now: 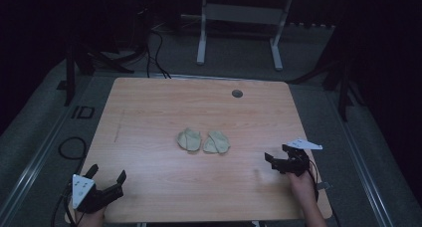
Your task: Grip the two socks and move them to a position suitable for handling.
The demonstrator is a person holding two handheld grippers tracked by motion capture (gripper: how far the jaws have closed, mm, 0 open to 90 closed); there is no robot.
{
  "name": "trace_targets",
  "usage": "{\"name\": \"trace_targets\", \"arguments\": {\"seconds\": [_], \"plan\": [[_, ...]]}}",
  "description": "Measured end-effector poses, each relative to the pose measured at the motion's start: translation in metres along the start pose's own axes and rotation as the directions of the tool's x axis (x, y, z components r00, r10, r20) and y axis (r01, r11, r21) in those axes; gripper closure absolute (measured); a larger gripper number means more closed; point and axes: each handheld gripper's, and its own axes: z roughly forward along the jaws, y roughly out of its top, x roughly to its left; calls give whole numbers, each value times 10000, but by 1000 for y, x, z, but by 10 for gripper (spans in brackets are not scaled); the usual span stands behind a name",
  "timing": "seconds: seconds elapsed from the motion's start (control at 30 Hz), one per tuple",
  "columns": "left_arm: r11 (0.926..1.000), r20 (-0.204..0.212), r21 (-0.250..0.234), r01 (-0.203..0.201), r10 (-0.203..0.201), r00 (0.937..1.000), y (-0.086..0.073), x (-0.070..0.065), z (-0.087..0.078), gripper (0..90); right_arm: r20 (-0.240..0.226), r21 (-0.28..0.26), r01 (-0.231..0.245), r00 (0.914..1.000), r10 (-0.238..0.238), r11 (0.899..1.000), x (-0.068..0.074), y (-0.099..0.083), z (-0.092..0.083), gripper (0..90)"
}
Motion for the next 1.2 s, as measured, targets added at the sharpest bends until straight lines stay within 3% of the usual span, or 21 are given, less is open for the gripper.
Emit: {"name": "trace_targets", "arguments": {"seconds": [0.1, 0.33, 0.4, 0.57, 0.7, 0.83, 0.97, 1.13, 1.2], "plan": [[10000, 15, 8, 25, -25, 10000, 0, 0, 0, 44, -391, 268, 109, 9992, -99, 9996, 10, 11, 11, 144], [10000, 98, 52, 8, -8, 10000, 0, -2, 0, 43, -636, 333, 467, 9970, -446, 9984, 26, 24, 25, 144], [10000, 128, 59, 7, -8, 9999, 0, -2, 0, 43, -835, 631, 403, 9959, -349, 9972, 35, 30, 30, 150], [9999, 212, 137, -43, 40, 9998, -1, -3, 1, 43, -966, 570, 290, 9951, -234, 9980, 46, 32, 38, 144], [9999, 208, 136, -8, 5, 9998, 0, -3, 1, 43, -860, 703, 686, 9943, -624, 9952, 61, 38, 50, 137], [9999, 220, 111, 4, -7, 9998, 0, -2, 0, 43, -1256, 747, 772, 9898, -674, 9942, 72, 46, 61, 132], [9999, 270, 120, 39, -43, 9996, 0, -2, 0, 43, -1250, 875, 1076, 9875, -963, 9903, 85, 54, 74, 135], [9999, 330, 146, -44, 39, 9994, 0, -2, 1, 44, -1592, 995, 1472, 9786, -1303, 9841, 101, 66, 90, 147], [9999, 361, 155, -63, 57, 9993, 0, -3, 1, 43, -1629, 1106, 1693, 9752, -1501, 9793, 109, 69, 99, 193]]}}
